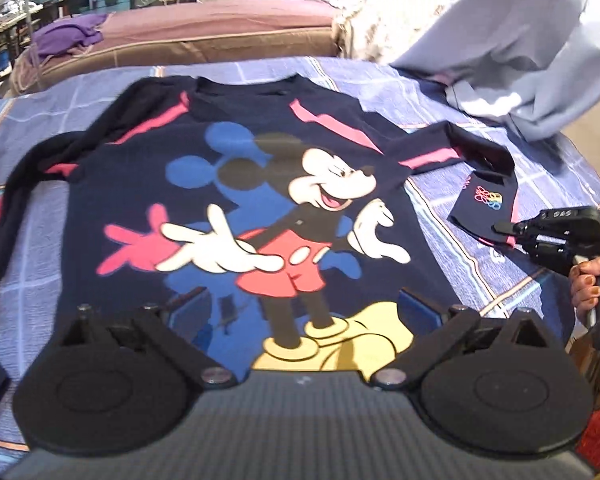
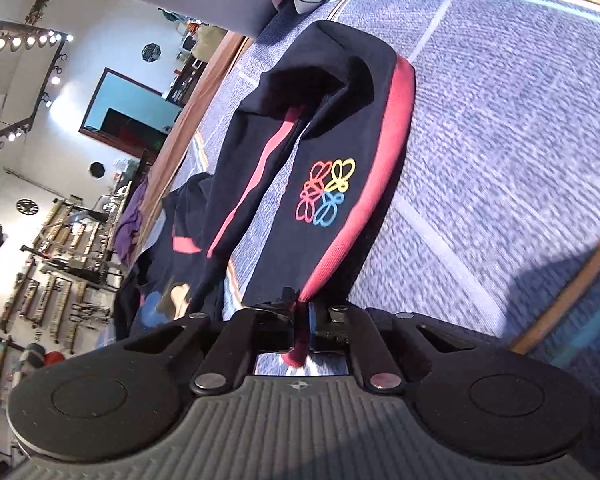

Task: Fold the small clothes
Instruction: 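Grasp the rainbow-logo sleeve cuff with the right gripper and lift it, then carry the logo sleeve across the sweatshirt body with the right gripper and release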

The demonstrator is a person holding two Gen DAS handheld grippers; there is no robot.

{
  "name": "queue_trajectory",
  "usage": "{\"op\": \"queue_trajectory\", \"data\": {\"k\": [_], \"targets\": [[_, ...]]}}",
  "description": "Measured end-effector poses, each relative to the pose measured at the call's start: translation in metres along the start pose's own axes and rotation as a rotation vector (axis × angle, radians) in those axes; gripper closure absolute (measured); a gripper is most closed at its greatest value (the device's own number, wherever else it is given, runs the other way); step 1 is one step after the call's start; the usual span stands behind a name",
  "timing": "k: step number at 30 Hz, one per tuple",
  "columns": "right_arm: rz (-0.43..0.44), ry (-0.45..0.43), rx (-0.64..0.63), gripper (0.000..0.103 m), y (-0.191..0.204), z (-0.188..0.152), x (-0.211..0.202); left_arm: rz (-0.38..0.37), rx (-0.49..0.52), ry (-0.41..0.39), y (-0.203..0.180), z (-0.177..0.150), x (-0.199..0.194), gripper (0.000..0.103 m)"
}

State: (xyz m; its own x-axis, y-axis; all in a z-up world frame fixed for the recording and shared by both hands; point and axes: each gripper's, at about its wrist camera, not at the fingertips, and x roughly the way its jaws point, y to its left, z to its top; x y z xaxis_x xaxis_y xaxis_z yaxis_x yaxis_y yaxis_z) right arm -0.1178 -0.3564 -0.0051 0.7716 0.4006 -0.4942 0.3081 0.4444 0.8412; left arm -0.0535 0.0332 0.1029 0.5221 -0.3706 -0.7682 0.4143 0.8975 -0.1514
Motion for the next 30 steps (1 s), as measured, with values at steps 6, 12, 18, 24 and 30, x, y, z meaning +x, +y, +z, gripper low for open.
{"op": "queue_trajectory", "data": {"k": [6,12,18,24,30], "targets": [[0.325,0.127,0.03,0.094,0.021,-0.019,-0.029,-0.122,-0.049,0.034,-0.012,-0.001,0.01,0.002],[0.384,0.195,-0.002,0.094,0.039,-0.032,-0.033,-0.359,-0.296,0.031,0.0,0.004,0.016,0.002],[0.485,0.295,-0.037,0.093,0.057,-0.046,-0.031,-0.282,-0.238,0.015,0.0,0.004,0.009,0.002],[0.501,0.393,-0.141,0.093,0.093,-0.061,0.002,-0.164,-0.316,-0.052,0.039,0.005,-0.017,0.002],[0.727,0.481,-0.282,0.093,0.174,-0.083,0.036,0.083,-0.359,-0.249,0.093,0.003,-0.099,0.002]]}}
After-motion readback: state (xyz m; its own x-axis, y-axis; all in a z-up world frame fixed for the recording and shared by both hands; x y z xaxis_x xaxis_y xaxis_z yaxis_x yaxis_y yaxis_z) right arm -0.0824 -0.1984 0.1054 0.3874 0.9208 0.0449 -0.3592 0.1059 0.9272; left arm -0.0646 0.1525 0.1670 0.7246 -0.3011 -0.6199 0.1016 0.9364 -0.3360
